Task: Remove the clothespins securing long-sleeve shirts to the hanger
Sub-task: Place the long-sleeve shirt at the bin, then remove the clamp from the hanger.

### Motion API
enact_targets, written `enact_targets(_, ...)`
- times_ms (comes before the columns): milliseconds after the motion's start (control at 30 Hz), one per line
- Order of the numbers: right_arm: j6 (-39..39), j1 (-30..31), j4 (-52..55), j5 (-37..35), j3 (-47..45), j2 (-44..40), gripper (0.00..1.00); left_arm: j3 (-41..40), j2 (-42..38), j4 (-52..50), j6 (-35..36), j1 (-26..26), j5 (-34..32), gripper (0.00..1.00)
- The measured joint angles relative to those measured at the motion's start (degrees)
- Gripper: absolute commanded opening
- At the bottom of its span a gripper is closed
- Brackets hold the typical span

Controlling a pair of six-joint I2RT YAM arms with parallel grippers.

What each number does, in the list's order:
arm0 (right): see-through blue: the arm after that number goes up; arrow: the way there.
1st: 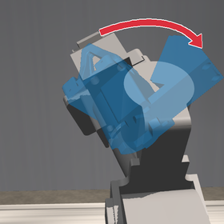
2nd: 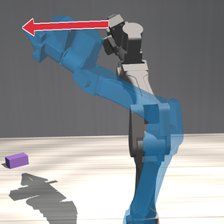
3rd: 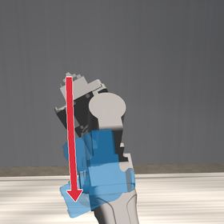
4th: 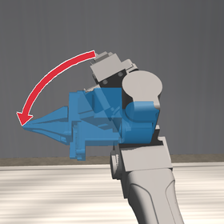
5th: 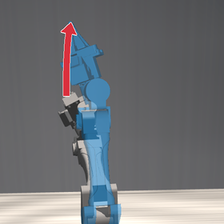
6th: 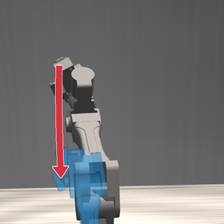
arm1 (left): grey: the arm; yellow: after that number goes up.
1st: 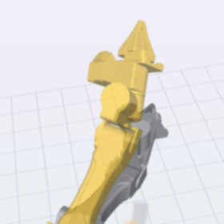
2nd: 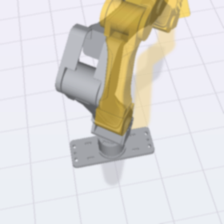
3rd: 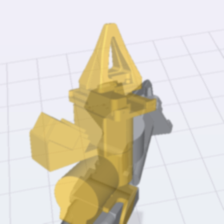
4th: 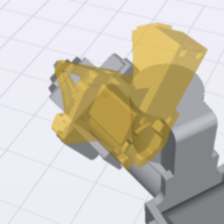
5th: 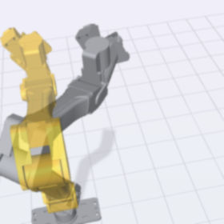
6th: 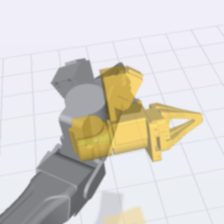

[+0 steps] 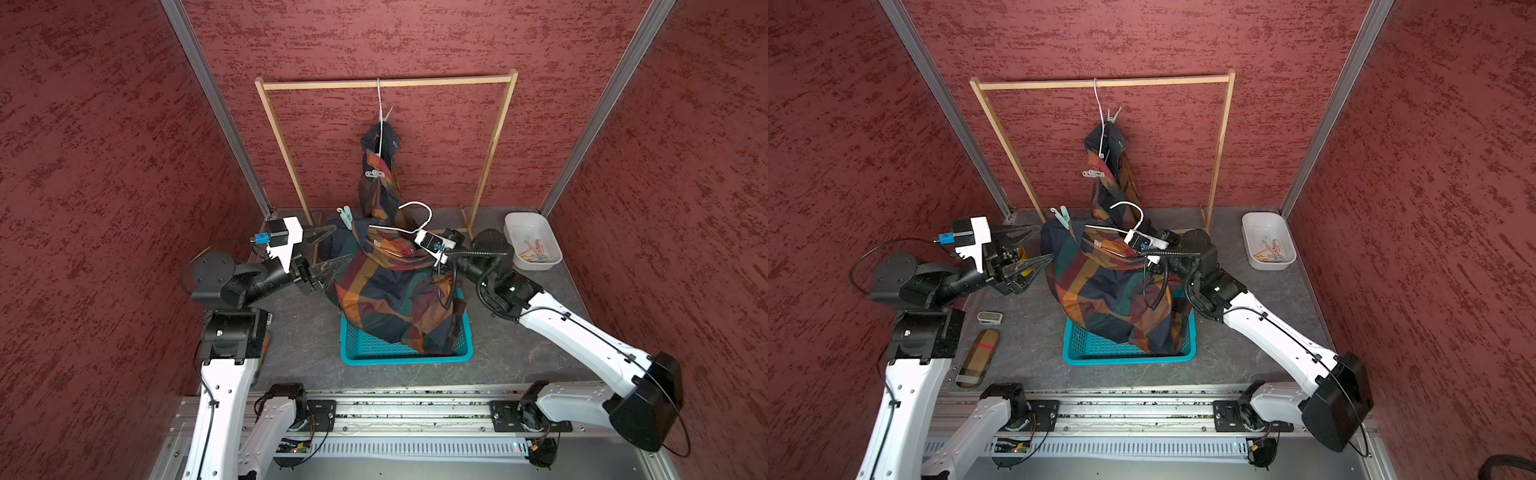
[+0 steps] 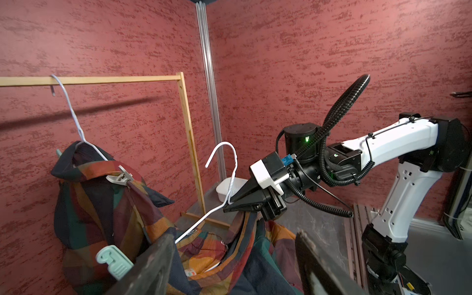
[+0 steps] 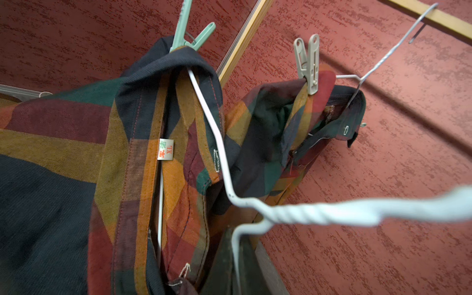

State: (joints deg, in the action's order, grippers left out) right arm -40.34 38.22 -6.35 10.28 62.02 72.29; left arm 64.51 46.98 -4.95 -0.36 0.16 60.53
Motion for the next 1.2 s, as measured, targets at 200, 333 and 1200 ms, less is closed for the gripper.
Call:
enact_targets(200,-2.4,0.3,2.4,1.1,0.0,-1.5,0.0,1.5,4.5,-10.5,7.1,-2.7,-3.9,0.76)
enact_targets(333,-3.2,0.3,3.9,2.7,0.5,-2.4,0.0,3.9,7.2,-16.1,11.0,-5.6,-7.5,0.76)
enact_targets(1200,-7.3,1.0,12.2,11.5,6.9,1.5,0.0,16.9,19.2,-34.9,26.8,-17.9,-20.3,0.69)
